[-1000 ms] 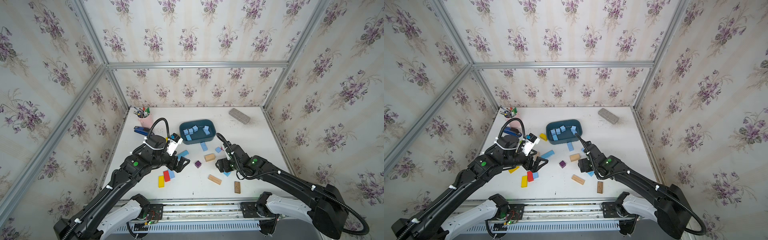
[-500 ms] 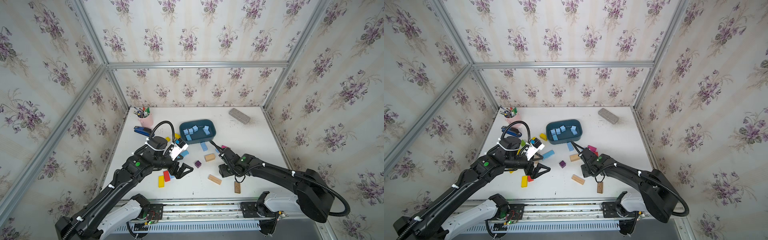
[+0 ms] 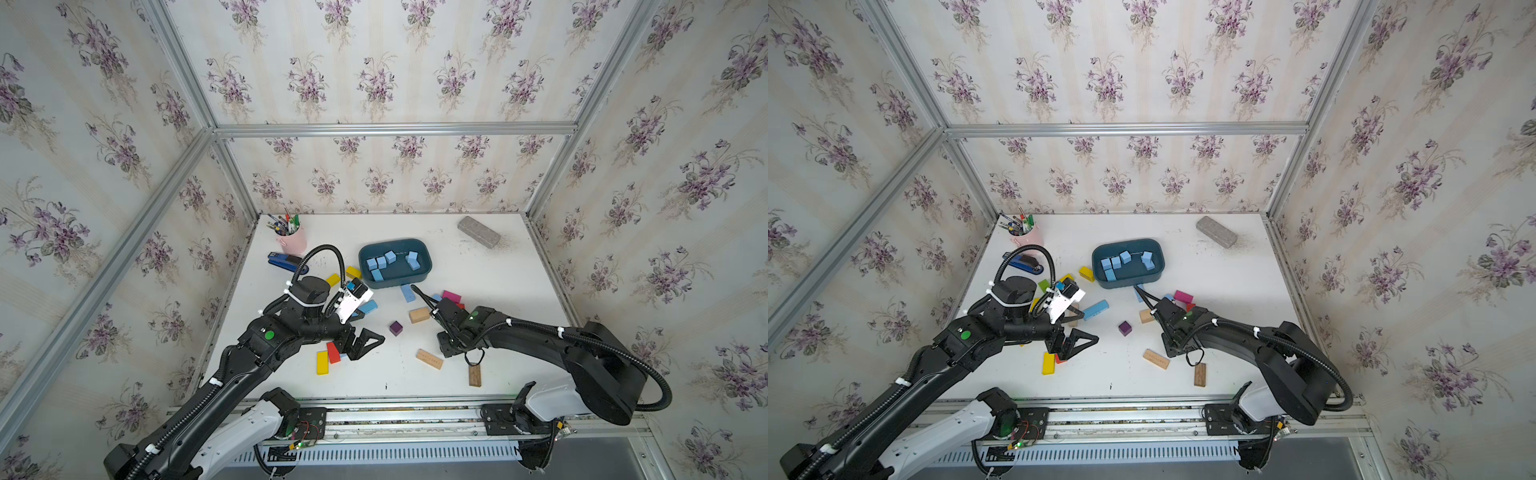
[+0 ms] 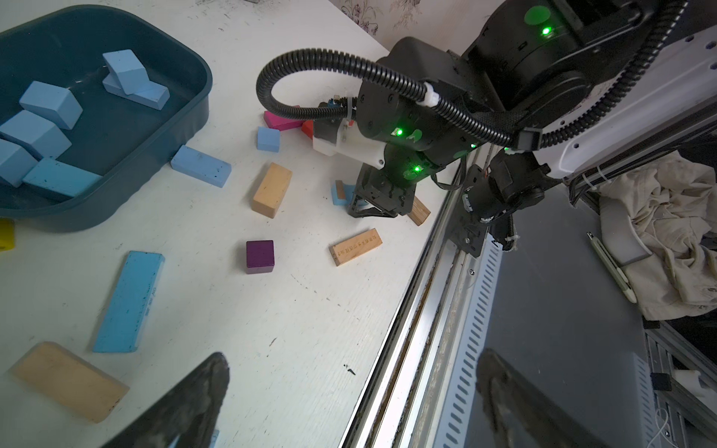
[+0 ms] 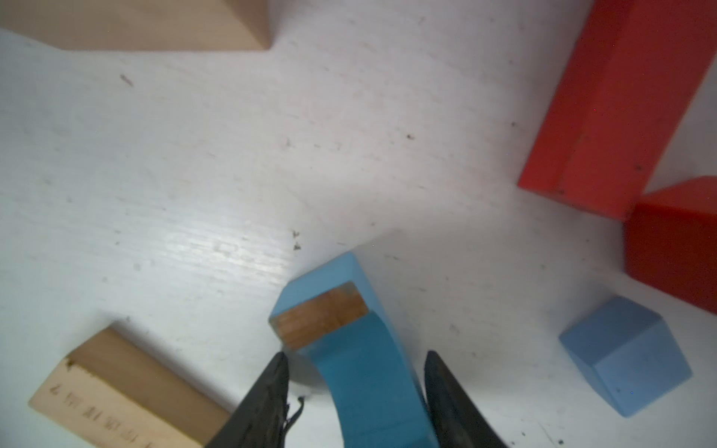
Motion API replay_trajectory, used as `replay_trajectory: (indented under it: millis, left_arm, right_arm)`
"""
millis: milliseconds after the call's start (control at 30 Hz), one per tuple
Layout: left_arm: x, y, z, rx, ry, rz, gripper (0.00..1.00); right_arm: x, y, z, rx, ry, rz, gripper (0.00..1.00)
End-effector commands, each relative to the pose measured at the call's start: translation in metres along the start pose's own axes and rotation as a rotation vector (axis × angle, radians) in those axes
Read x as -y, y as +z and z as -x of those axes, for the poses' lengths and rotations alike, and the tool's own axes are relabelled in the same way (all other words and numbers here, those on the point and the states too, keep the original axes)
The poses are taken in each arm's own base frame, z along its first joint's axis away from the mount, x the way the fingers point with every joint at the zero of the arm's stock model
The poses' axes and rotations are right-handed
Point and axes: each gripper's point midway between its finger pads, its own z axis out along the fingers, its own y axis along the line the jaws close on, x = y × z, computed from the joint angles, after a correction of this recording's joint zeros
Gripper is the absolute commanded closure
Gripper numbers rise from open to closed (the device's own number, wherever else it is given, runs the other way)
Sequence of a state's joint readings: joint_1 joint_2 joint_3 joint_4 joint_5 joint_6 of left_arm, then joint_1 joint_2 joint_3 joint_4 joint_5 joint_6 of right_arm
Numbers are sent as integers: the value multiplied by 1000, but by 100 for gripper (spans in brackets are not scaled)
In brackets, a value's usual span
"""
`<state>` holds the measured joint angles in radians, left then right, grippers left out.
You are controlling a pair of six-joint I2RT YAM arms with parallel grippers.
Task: Pick out the blue building blocks
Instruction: Pick up the building block from the center of the board, then place the building block in the storage box.
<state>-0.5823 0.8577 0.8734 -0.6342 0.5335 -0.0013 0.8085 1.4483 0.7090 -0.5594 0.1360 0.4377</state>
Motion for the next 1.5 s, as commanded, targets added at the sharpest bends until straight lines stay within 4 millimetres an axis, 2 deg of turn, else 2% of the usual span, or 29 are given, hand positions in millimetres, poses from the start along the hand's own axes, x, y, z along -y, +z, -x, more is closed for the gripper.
replay_trajectory:
  millis: [0,167,467,600,767,933,1033,1200,1467]
  left_arm:
    - [-1,-1,4,20,28,12,1]
    - [-3,-2,4,25,30,25,1]
    - [-4,-4,4,30,32,39,1]
    - [-5,-4,4,33,35,45,1]
    - [-6,-7,4,41,39,61,1]
    - [-7,-10,5,53,46,76,1]
    - [-8,-11,5,57,50,85,1]
    - [-10,-13,6,63,53,103,1]
    - [-14,-13,5,62,53,124,1]
  right_arm:
    - [3,7,-7,-31,4,-17,54]
    - [2,8,-6,-28,5,-16,73]
    - [1,4,1,2,14,-15,85]
    - [-1,-6,16,52,23,-8,90]
    - [-15,-36,55,172,31,41,93]
    - [-28,-71,104,289,19,77,93]
    - [-32,-82,132,326,11,87,93]
    - [-34,-87,181,358,-10,72,93]
    - [-40,-66,252,350,-9,62,93]
